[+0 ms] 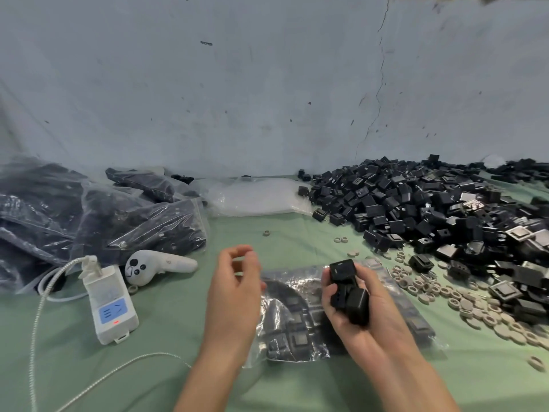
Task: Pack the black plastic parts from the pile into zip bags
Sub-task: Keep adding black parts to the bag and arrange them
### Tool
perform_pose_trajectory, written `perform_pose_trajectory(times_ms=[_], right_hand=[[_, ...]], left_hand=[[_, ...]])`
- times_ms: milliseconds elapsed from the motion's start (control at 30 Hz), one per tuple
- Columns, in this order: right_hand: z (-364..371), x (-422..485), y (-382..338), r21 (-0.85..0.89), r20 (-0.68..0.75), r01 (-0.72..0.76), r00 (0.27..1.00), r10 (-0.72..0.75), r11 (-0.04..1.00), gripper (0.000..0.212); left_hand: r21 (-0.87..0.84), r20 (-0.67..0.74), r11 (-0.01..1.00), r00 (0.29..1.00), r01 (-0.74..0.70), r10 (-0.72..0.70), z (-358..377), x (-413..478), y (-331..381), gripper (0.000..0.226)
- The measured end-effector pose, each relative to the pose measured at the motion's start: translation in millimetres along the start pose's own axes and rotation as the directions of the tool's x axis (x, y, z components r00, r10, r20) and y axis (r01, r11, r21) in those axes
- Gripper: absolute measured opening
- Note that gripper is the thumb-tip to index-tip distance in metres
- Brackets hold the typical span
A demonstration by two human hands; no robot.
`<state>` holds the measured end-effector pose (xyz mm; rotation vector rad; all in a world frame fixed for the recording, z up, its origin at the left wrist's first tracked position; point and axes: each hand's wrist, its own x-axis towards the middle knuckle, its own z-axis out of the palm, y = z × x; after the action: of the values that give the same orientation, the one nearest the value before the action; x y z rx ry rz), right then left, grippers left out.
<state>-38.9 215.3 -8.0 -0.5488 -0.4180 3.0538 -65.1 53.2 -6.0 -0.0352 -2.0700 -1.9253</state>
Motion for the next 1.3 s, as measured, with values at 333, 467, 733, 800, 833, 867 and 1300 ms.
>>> perform_pose_trajectory(times_ms=[333, 467, 733, 800, 833, 867, 1300], right_hand=[[9, -1, 38, -0.480, 0.116, 0.183, 0.983, -0.145, 0.858, 0.014], [3, 0, 28, -0.646, 0.102, 0.228, 0.971, -0.214, 0.728, 0.012], [-19, 0, -9, -0.703, 0.450, 0.114, 0.836, -0.315, -0.702, 0.010], [-21, -1, -8, -0.610, 0.439, 0.049, 0.852, -0.286, -0.791, 0.008], [-22, -1, -7, -0.586, 0.437, 0.034, 0.855, -0.280, -0.810, 0.010], [-21, 0, -7, -0.576, 0.434, 0.026, 0.857, -0.278, -0.817, 0.013], [-11, 6, -3, -0.564, 0.337, -0.079, 0.887, -0.316, -0.822, 0.049]], left_hand=[[0.046, 0.286, 0.998, 0.956, 0.053, -0.064, 12, -21, -5, 0.009], [-0.070, 0.090, 0.984, 0.983, 0.167, -0.160, -4, -9, -4, 0.012], [-0.140, -0.066, 0.910, 0.913, 0.391, -0.403, -45, 13, -35, 0.034], [-0.088, -0.037, 0.911, 0.913, 0.402, -0.406, -43, 14, -41, 0.034], [-0.075, -0.031, 0.912, 0.913, 0.403, -0.406, -41, 16, -43, 0.035], [-0.070, -0.030, 0.913, 0.914, 0.402, -0.405, -40, 18, -45, 0.035], [-0.065, 0.019, 0.908, 0.910, 0.414, -0.414, -29, 31, -56, 0.026]])
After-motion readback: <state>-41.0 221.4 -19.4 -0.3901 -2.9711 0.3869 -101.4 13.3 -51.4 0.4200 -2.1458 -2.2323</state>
